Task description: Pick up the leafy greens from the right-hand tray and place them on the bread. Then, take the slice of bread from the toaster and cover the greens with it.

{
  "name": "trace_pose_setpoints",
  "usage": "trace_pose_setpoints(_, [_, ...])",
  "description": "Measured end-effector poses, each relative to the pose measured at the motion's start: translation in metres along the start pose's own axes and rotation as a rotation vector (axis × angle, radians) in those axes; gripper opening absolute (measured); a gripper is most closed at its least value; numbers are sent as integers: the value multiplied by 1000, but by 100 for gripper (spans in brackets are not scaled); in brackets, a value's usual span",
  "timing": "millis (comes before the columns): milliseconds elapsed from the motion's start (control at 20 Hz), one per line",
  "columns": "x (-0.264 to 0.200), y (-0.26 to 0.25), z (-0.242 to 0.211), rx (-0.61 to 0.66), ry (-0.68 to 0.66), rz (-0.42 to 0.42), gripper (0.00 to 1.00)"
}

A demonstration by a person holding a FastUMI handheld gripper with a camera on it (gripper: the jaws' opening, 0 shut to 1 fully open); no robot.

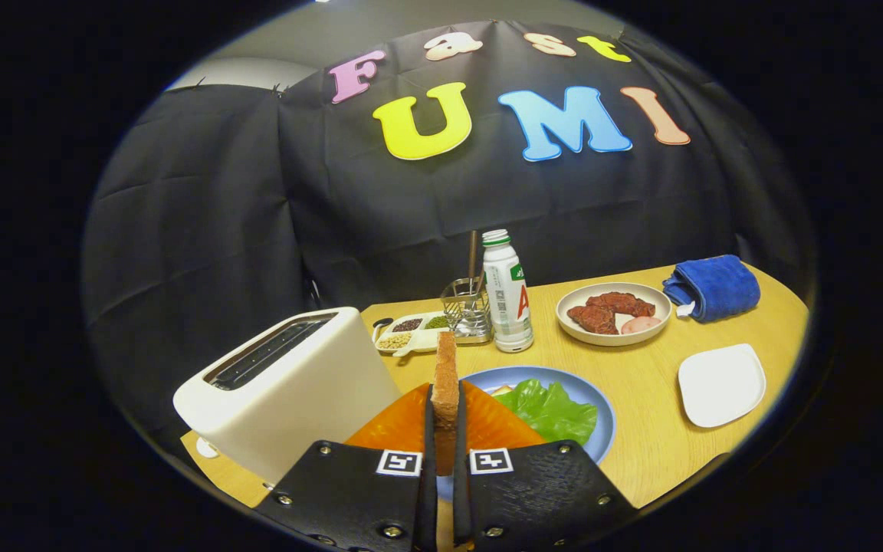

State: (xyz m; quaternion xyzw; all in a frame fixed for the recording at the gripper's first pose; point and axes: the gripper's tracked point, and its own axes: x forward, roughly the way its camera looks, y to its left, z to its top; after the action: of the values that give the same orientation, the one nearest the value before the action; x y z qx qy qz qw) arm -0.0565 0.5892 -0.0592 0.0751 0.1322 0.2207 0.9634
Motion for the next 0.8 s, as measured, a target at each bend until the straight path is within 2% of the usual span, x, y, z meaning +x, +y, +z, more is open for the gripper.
trace_pose_setpoints(300, [0,-8,-5,-27,29,3,9])
trace_pose_setpoints(800, [0,-25,-14,-62,72,2,19])
